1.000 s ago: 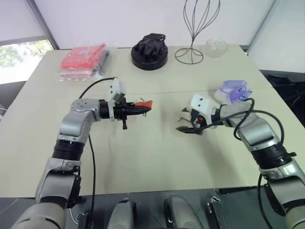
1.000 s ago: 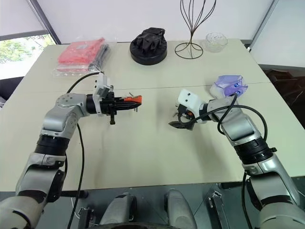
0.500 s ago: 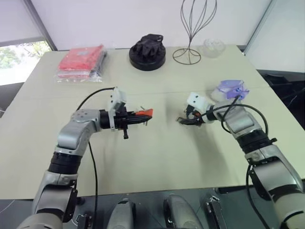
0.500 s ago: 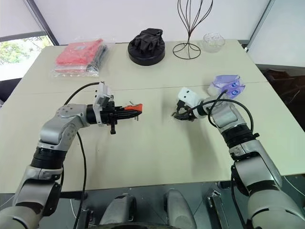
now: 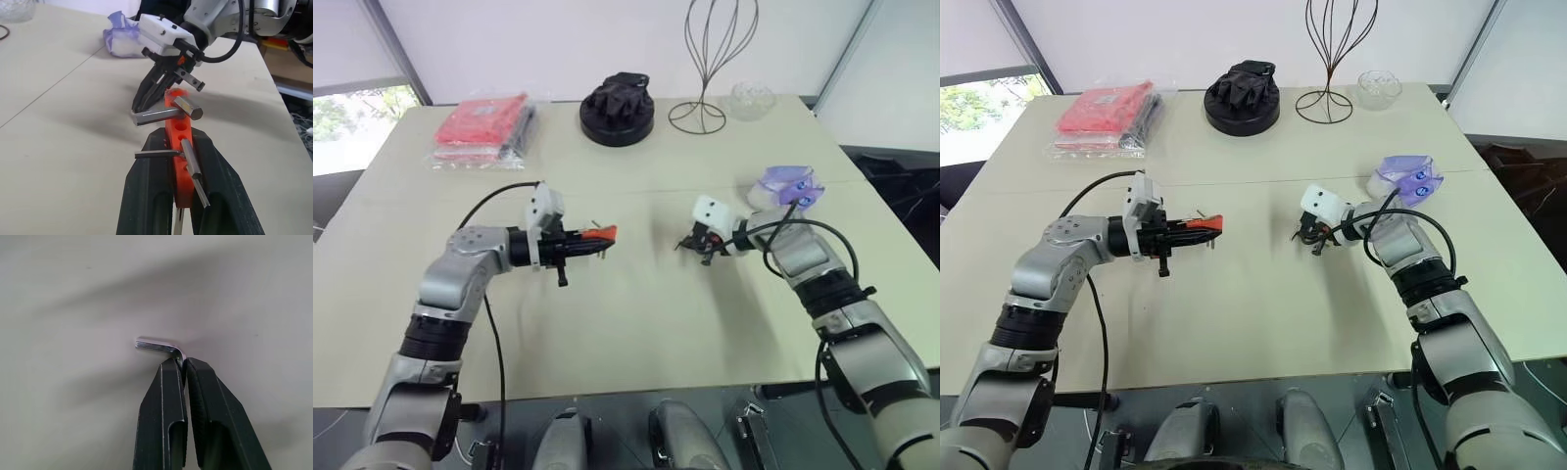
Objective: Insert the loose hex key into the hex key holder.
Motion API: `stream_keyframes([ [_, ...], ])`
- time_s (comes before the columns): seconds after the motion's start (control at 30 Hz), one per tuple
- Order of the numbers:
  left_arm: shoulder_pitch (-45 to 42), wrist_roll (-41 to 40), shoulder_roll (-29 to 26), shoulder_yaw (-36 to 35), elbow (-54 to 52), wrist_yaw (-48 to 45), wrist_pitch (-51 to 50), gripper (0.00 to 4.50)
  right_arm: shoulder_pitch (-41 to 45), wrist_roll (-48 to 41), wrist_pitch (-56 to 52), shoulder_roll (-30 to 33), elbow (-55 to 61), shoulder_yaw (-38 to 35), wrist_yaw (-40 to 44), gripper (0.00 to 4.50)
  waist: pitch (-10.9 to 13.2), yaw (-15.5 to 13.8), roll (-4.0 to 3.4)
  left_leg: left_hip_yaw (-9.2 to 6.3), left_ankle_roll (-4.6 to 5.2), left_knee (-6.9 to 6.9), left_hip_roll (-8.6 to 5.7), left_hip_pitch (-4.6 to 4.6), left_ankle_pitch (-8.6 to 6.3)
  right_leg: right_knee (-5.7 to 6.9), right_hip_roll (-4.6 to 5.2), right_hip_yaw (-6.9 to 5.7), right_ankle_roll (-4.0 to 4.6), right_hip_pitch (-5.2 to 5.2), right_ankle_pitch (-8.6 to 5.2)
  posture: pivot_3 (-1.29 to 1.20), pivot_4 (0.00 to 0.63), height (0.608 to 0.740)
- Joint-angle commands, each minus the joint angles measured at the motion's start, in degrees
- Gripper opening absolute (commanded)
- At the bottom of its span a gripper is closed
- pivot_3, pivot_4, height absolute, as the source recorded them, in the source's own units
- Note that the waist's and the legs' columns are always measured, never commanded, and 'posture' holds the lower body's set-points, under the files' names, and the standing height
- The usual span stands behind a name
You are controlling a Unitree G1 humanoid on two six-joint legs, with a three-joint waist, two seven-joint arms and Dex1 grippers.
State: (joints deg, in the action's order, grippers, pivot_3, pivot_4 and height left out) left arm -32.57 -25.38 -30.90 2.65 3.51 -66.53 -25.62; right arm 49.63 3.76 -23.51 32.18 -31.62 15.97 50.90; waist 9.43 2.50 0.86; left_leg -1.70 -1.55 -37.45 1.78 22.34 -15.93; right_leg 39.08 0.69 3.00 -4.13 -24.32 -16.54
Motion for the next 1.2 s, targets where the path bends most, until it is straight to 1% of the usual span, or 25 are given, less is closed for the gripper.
stream_keyframes([
  [0.03,-3.6,-0.5,-0.7,-1.2,1.4,-0.9,0.9,0.0,7.3,-8.2,-1.6,-2.5,3.2,-13.2,-6.8,0.07,0.1,0.0,-0.09,0.02,-0.02,0.0,-0.01,0.15,0.01,0.02,0.02,0.02,0.0,-0.19,0.0,0.0,0.15,0.74],
  [0.07,-5.4,-1.5,-0.4,-1.9,3.0,-1.1,0.2,0.0,9.7,-15.9,-7.1,-5.2,5.8,-20.7,-9.2,0.07,0.1,0.0,-0.08,0.02,-0.02,0.03,0.0,0.17,0.01,0.03,0.02,0.02,0.0,-0.22,0.0,0.0,0.15,0.74],
  [0.13,-8.4,-2.7,0.2,-2.6,5.8,-1.6,-0.6,0.0,11.9,-27.3,-14.9,-9.2,11.3,-30.6,-11.8,0.07,0.1,0.1,-0.11,0.01,-0.02,0.09,0.04,0.17,0.01,0.03,-0.01,0.01,0.0,-0.26,0.0,0.0,0.15,0.74],
  [0.17,-10.2,-3.1,0.5,-2.7,7.5,-2.2,-0.9,0.0,12.2,-32.6,-18.7,-11.0,15.2,-34.2,-12.9,0.07,0.1,0.0,-0.11,0.0,-0.02,0.13,0.05,0.2,0.01,0.03,-0.03,0.01,0.0,-0.3,0.0,0.0,0.15,0.74],
  [0.23,-13.5,-3.2,1.2,-2.3,10.8,-3.5,-0.6,0.0,11.9,-39.6,-23.1,-14.3,21.7,-38.4,-16.1,0.07,0.1,-0.2,-0.12,-0.07,-0.02,0.18,0.07,0.2,0.01,0.04,-0.02,-0.08,0.0,-0.28,0.0,0.0,0.15,0.74],
  [0.3,-16.1,-3.2,1.9,-2.0,13.2,-4.8,-0.3,0.0,11.3,-43.2,-24.7,-16.7,26.2,-39.9,-19.4,0.07,0.1,-0.4,-0.12,-0.1,-0.01,0.21,0.05,0.19,0.0,0.03,0.02,-0.11,0.0,-0.22,0.0,0.0,0.15,0.74],
  [0.43,-21.9,-4.5,4.2,-2.7,17.9,-6.9,-1.2,0.0,8.2,-46.7,-25.2,-19.5,33.7,-38.5,-22.8,0.07,0.1,-0.6,-0.12,-0.05,-0.01,0.1,-0.07,0.25,0.01,0.01,0.15,-0.1,-0.01,-0.2,0.0,0.0,0.15,0.74],
  [0.53,-24.6,-5.0,5.7,-3.5,20.3,-7.8,-1.7,0.0,6.8,-48.8,-25.0,-20.9,35.9,-37.9,-25.0,0.07,0.1,-0.3,-0.12,-0.03,-0.01,0.09,-0.07,0.27,0.01,0.0,0.12,-0.09,-0.01,-0.22,0.0,0.0,0.15,0.74],
  [0.67,-26.6,-6.1,8.1,-3.4,21.1,-8.7,-2.6,0.0,5.4,-49.3,-22.8,-23.5,37.4,-35.8,-27.2,0.07,0.1,0.2,-0.12,-0.02,0.0,0.15,-0.01,0.22,0.0,0.01,0.02,-0.07,-0.01,-0.24,0.0,0.0,0.15,0.74],
  [0.93,-28.0,-5.2,11.0,-3.5,24.4,-8.2,-0.3,0.0,3.5,-49.0,-20.1,-22.8,38.3,-32.8,-27.7,0.07,0.1,0.0,-0.13,-0.01,0.0,0.16,-0.02,0.2,0.01,0.01,0.02,-0.04,-0.01,-0.26,0.0,0.0,0.15,0.74],
  [1.2,-29.4,-3.9,12.4,-3.6,28.6,-7.9,2.9,0.0,2.4,-49.5,-19.8,-22.3,39.4,-31.1,-27.5,0.07,0.1,0.1,-0.13,-0.02,0.0,0.17,-0.02,0.22,0.01,0.0,0.01,-0.04,-0.01,-0.26,0.0,0.0,0.15,0.74],
])
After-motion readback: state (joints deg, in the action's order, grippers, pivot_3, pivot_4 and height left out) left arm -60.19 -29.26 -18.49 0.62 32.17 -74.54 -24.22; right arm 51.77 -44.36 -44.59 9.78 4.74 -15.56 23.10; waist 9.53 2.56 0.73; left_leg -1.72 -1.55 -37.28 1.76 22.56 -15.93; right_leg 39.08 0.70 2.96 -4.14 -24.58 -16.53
